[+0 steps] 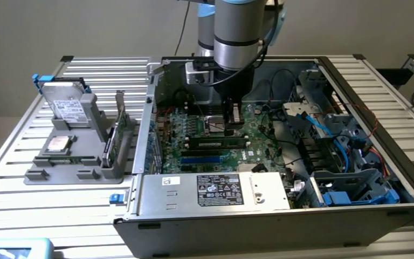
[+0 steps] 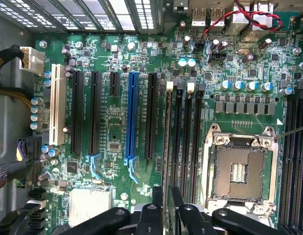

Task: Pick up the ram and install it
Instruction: 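Press down the ram until it locks into place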

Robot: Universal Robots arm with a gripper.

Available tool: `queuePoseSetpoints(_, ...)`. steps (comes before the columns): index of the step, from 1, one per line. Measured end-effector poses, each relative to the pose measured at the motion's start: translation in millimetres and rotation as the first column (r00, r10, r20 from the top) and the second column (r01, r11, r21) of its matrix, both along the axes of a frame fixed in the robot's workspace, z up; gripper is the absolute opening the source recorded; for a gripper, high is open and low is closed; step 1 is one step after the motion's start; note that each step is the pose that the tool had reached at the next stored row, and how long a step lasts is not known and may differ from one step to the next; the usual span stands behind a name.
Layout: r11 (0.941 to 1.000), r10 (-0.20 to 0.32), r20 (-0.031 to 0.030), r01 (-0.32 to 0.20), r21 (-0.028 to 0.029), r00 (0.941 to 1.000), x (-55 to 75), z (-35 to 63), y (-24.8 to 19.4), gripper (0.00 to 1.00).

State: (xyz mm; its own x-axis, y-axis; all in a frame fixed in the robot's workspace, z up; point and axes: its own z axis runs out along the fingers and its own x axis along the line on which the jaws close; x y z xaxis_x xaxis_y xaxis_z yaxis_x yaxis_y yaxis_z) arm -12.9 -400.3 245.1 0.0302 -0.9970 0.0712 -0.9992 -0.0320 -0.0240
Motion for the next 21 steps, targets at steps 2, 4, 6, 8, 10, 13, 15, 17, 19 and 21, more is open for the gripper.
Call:
queuePoseSetpoints(2,1.0,0.0,0.0,0.0,0.0,1.0,0.0,0.0,0.0,0.11)
queuePoseSetpoints(4,1.0,0.0,0.0,0.0,-0.0001,1.0,0.0,0.0,0.0,0.11)
queuePoseSetpoints(6,1.0,0.0,0.0,0.0,0.0,1.0,0.0,0.0,0.0,0.11)
queuePoseSetpoints(8,1.0,-0.007,-0.0002,0.007,-0.0003,1.0,0.0,0.0,0.0,0.11)
queuePoseSetpoints(10,0.9998,-0.019,-0.0002,0.019,-0.0002,0.9998,0.1,-0.1,0.0,0.11)
queuePoseSetpoints(13,0.9997,-0.026,-0.0001,0.026,0.0,0.9997,2.2,-0.2,0.0,0.11)
queuePoseSetpoints(15,0.9996,-0.027,-0.0011,0.027,0.0001,0.9996,4.2,-0.5,0.0,0.11)
queuePoseSetpoints(17,0.9995,-0.031,-0.008,0.031,-0.0001,0.9995,4.6,-1.3,0.0,0.11)
queuePoseSetpoints(19,0.9995,-0.033,-0.0152,0.033,-0.0011,0.9993,5.3,-2.0,0.0,0.11)
queuePoseSetpoints(21,0.9994,-0.033,-0.0176,0.033,-0.0067,0.9993,6.7,-2.2,0.0,0.11)
